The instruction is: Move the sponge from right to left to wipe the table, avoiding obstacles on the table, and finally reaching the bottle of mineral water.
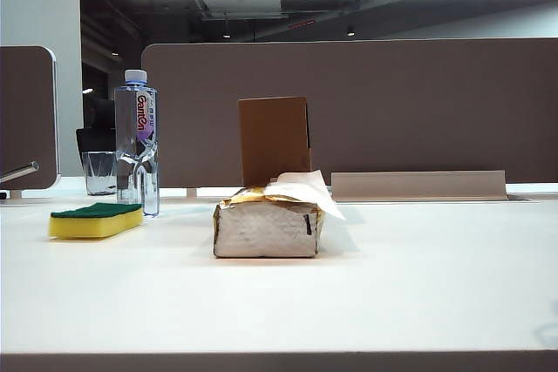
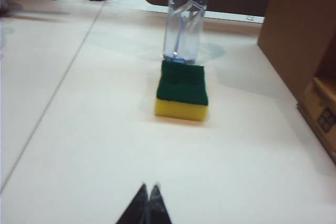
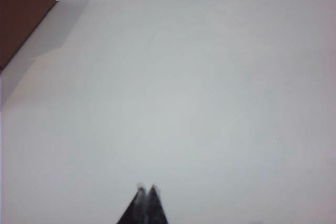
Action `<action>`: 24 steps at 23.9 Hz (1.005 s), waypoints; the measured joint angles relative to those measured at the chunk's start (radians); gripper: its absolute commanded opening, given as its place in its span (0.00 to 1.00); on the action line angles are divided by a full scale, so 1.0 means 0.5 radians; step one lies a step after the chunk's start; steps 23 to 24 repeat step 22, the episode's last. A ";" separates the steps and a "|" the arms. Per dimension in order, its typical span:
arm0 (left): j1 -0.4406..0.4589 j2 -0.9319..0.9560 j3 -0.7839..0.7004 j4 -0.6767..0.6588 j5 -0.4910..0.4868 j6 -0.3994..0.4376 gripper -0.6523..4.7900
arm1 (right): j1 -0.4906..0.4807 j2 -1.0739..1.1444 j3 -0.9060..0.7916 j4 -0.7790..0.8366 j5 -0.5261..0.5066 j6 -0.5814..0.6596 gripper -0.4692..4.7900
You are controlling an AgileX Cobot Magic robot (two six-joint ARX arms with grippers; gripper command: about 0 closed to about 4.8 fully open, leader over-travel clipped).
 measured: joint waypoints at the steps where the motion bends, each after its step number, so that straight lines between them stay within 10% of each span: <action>1: 0.000 0.000 0.000 -0.012 -0.024 -0.005 0.11 | 0.000 0.000 -0.001 0.003 0.000 -0.032 0.07; 24: 0.000 0.000 0.002 -0.029 -0.030 -0.018 0.11 | 0.000 0.001 -0.001 0.004 0.000 -0.046 0.07</action>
